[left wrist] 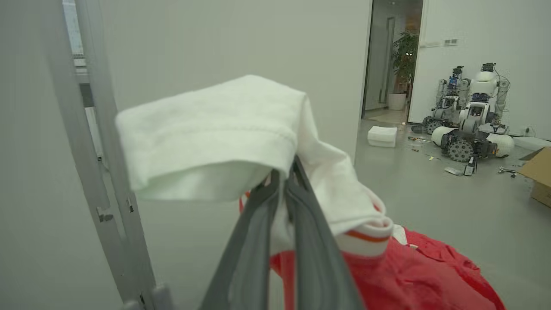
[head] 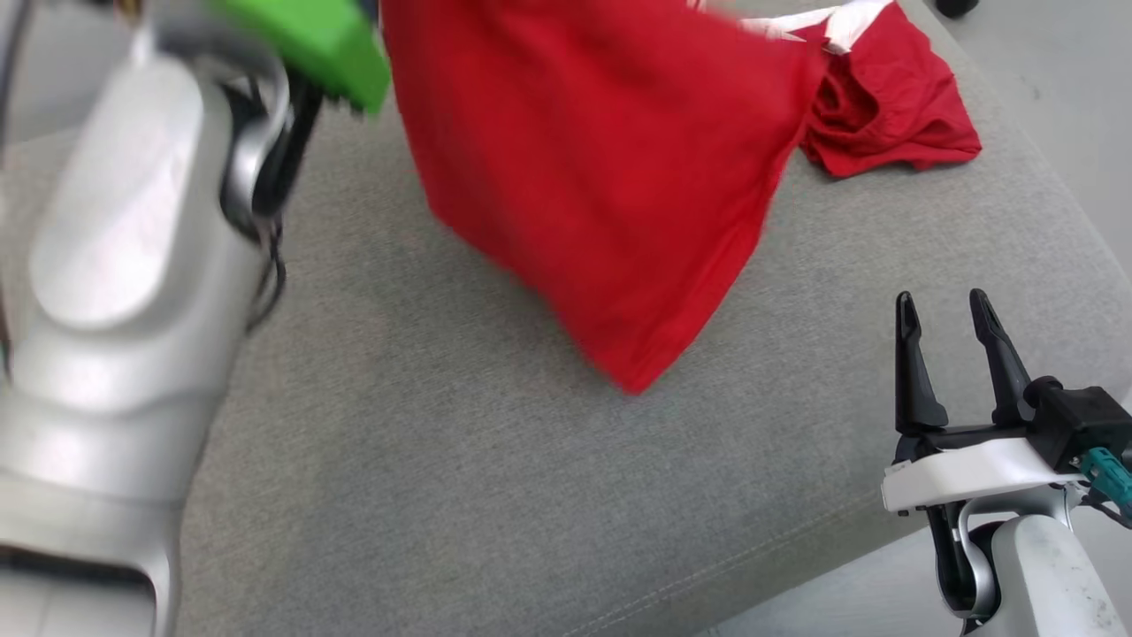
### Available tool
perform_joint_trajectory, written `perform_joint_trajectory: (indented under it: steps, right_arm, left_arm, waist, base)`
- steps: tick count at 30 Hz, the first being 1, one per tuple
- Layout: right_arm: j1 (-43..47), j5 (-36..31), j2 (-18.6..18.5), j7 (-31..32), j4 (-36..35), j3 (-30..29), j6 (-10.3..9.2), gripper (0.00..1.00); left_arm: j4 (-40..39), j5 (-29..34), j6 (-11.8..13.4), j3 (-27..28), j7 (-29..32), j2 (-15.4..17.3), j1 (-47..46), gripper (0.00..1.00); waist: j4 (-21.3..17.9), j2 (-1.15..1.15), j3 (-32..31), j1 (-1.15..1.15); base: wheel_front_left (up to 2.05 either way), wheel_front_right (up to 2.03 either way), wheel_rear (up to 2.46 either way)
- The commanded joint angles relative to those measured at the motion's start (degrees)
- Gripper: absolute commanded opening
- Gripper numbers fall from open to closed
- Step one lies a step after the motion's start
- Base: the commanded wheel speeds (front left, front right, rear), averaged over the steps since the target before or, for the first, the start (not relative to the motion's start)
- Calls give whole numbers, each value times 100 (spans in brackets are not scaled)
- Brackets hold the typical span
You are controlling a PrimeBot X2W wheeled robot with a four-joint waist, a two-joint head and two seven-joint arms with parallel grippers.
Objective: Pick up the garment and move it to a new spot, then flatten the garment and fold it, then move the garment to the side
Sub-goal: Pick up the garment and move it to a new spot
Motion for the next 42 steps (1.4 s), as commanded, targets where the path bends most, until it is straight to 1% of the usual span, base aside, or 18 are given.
perform_joint_trajectory:
  steps: [1, 7, 10, 14, 16, 20, 21, 22, 23, 29, 34, 42]
  right_arm:
    - [50, 1, 9, -16, 4, -7, -8, 100]
    - [130, -69, 9, -16, 26, 22, -8, 100]
    - [156, -85, -15, -16, 60, 78, -8, 100]
    - [210, -107, -27, -16, 105, 146, -8, 100]
    - [273, -95, -36, -17, 127, 165, -8, 100]
    - [380, -79, -77, -17, 179, 191, -8, 100]
    - [392, -76, -89, -17, 185, 202, -8, 100]
    - [400, -78, -102, -16, 193, 212, -8, 100]
    - [405, -75, -115, -17, 194, 220, -8, 100]
    - [453, -78, -183, -17, 220, 258, -8, 100]
    - [521, -104, -213, -17, 192, 324, -8, 100]
    - [673, -114, -213, -16, 119, 399, -8, 100]
  left_arm:
    - [-15, -65, 87, 49, -110, 76, 356, 0]
    - [-180, -458, 445, 268, -617, 165, 2250, 0]
    - [-269, -606, 602, 385, -837, 273, 3119, 0]
    - [-408, -814, 733, 586, -1008, 361, 4187, 0]
    - [-499, -898, 779, 617, -1052, 347, 4656, 0]
    - [-596, -881, 792, 594, -1098, 338, 5184, 0]
    - [-607, -852, 796, 587, -1113, 321, 5231, 30]
    - [-623, -807, 806, 577, -1128, 315, 5272, 87]
    - [-639, -764, 828, 579, -1131, 315, 5272, 100]
    - [-868, -434, 904, 716, -1175, 275, 5210, 100]
    - [-1191, -188, 933, 1101, -1167, 190, 5411, 100]
    - [-1664, 339, 944, 1626, -1169, 331, 5853, 100]
  waist:
    - [189, 0, -36, 0]
    - [551, 0, -189, 0]
    - [669, 0, -272, 0]
    - [772, 0, -400, 0]
    - [837, 0, -467, 0]
    - [1007, 0, -577, 0]
    - [1053, 0, -603, 0]
    - [1099, 0, -631, 0]
    - [1141, 0, -659, 0]
    - [1394, 0, -903, 0]
    - [1570, 0, -1119, 0]
    - [1707, 0, -1371, 0]
  base:
    - [0, 0, 0]
    - [0, 0, 0]
    - [0, 0, 0]
    - [0, 0, 0]
    - [0, 0, 0]
    - [0, 0, 0]
    - [0, 0, 0]
    - [0, 0, 0]
    - [0, 0, 0]
    - [0, 0, 0]
    - [0, 0, 0]
    - [0, 0, 0]
